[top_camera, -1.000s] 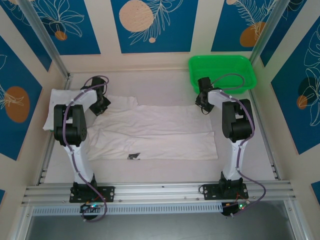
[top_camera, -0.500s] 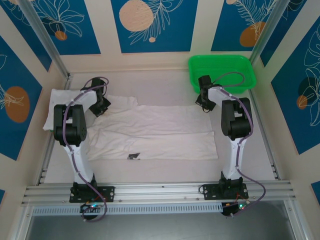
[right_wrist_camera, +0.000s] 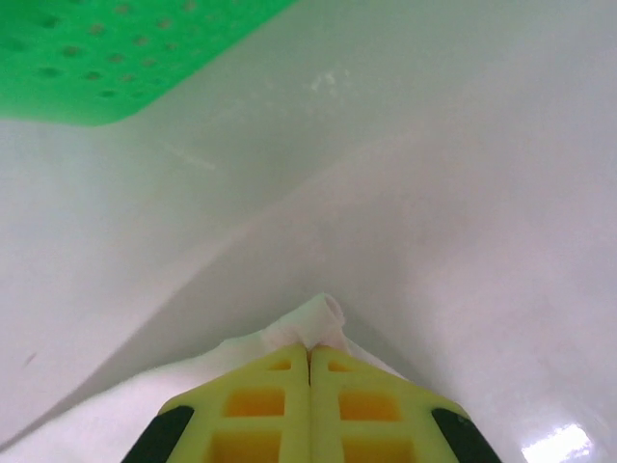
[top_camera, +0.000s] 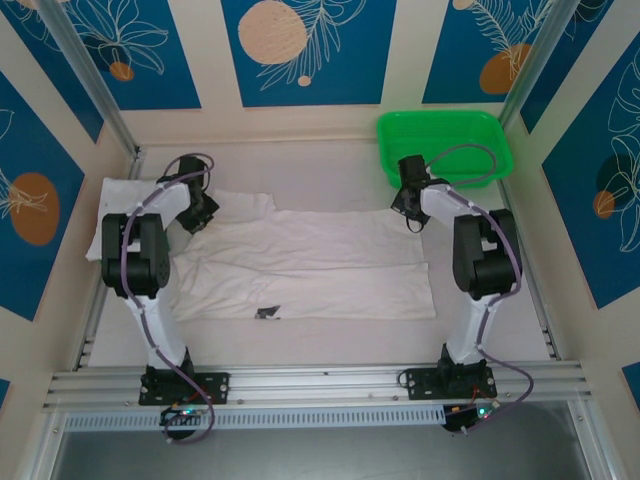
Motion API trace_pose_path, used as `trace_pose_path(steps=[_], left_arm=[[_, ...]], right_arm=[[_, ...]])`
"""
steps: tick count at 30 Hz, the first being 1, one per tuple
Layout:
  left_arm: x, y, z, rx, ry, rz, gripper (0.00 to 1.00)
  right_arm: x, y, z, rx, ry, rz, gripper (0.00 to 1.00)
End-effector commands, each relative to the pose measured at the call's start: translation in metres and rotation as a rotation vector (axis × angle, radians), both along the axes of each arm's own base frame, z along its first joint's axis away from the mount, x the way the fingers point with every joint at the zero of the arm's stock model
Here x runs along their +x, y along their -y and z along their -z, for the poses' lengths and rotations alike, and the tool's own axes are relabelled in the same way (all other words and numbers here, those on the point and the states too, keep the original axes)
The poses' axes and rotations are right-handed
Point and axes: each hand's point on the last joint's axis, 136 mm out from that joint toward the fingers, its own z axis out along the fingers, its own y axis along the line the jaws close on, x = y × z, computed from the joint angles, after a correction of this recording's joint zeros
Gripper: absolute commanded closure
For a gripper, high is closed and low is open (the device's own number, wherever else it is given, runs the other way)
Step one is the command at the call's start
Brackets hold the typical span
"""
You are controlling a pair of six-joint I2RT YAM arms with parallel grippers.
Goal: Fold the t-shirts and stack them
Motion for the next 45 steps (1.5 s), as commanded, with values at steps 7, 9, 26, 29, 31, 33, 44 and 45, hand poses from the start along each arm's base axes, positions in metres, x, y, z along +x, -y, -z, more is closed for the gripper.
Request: trace_pose_path(steps=[7,9,26,29,31,33,44,45], left_arm=[[-0.023,-0.004,-0.018,-0.012,0.032,0.011,1.00],[-0.032,-0.005,-0.017,-0.009,0.027,0.015,1.00],[-0.050,-0.008,-0.007,-0.021,0.009,0.020,1.00],[-0.050,-0.008,-0.007,-0.021,0.009,0.023,1.00],[-0.050,-0.008,-0.006,-0.020,0.007,0.025,1.00],[-0.051,-0.008,-0.005,-0.021,0.006,0.025,1.00],[-0.048,-0.007,-0.006,-0.027,0.012,0.026,1.00],[-0.048,-0.007,-0.005,-0.027,0.011,0.026,1.00]], right_arm=[[-0.045,0.000,-0.009,0.015,0.040,0.006,1.00],[-0.058,0.000,-0.006,0.027,0.029,0.011,1.00],[-0.064,-0.007,-0.012,0.112,-0.007,0.044,0.50],[-0.075,-0.009,-0.005,0.120,-0.048,0.054,0.52],[-0.087,-0.009,0.000,0.132,-0.079,0.057,0.55],[-0.098,-0.010,0.007,0.147,-0.109,0.059,0.57],[-0.117,-0.014,0.038,0.160,-0.208,0.048,0.62],[-0.117,-0.014,0.040,0.160,-0.211,0.046,0.63]])
